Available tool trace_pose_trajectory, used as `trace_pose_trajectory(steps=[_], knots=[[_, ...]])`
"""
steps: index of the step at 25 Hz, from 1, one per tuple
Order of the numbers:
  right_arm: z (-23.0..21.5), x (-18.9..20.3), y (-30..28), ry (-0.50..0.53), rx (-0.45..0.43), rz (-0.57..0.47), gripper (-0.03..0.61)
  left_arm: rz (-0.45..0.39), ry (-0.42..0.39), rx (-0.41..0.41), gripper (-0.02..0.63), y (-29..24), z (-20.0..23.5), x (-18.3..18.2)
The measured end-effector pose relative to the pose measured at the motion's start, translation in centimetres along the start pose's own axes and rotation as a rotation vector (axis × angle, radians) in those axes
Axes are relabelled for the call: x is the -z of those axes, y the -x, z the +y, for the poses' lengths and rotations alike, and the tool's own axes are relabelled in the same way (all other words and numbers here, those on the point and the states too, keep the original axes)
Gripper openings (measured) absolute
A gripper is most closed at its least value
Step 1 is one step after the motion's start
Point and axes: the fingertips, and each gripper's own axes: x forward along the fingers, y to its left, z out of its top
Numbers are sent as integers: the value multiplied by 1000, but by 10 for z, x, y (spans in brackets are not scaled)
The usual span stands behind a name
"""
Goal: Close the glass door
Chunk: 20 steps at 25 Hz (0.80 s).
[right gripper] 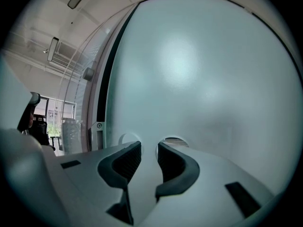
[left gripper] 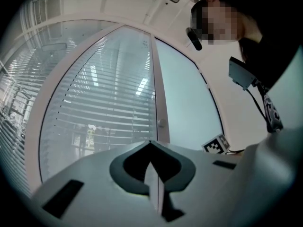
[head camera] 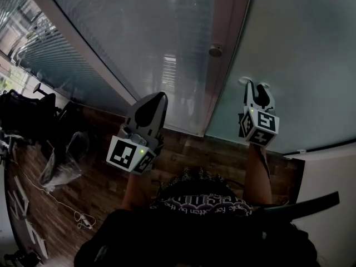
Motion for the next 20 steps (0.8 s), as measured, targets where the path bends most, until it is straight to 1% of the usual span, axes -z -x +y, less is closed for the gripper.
trace_pose_trajectory(steps=[7,9,12,15,17,20], knots=[[4,0,24,10,-2,-3,104,-7,5,20,2,3,-7,-4],[8,-7,36,19,-10,-30,104,-11,7,31,2,1,-10,-4],[18,-30,57,40,-26,-102,102,-7,18,51,2,-4,-14,0],[27,-48,74,85,-29,-162,91,2,46,61,2,-8,-14,6],[31,-54,85,98,-21,-183,80,5,42,65,2,-8,-15,5],[32,-54,97,78,-5,-188,70,9,19,77,2,-5,-17,4]])
